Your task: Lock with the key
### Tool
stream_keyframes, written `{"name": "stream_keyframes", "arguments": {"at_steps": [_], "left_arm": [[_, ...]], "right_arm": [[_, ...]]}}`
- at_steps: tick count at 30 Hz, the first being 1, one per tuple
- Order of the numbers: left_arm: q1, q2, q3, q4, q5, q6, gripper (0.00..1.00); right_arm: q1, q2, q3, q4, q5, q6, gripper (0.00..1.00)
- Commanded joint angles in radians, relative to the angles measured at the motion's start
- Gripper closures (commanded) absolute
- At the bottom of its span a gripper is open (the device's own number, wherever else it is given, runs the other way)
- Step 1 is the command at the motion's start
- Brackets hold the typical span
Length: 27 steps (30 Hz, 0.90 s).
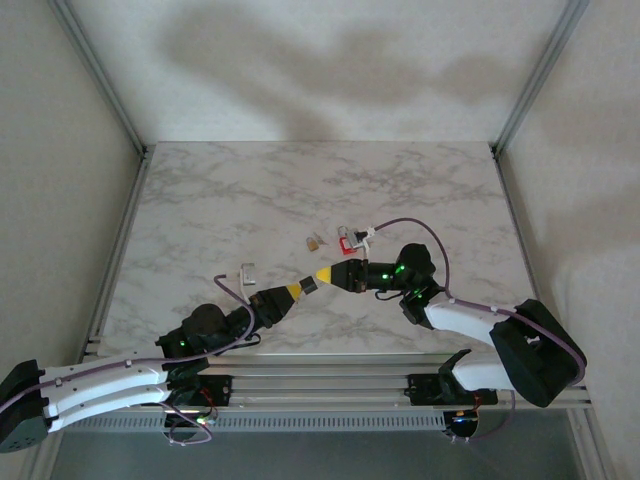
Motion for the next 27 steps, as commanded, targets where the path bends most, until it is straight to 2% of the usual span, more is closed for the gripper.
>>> {"name": "stream_keyframes", "arguments": {"at_steps": [1, 13, 27], "left_arm": [[0.007, 0.005, 0.006, 0.040, 0.023, -0.005, 0.68], [0.006, 0.004, -0.005, 0.051, 0.021, -0.013, 0.78], [0.007, -0.007, -0.019, 0.053, 0.017, -0.022, 0.84]], "right_arm": [[0.008, 0.004, 0.032, 0.047, -0.021, 0.004, 1.00], [0.010, 0.004, 0.033, 0.049, -0.023, 0.006, 1.00], [0.010, 0.009, 0.032, 0.067, -0.025, 0.019, 1.00]]}}
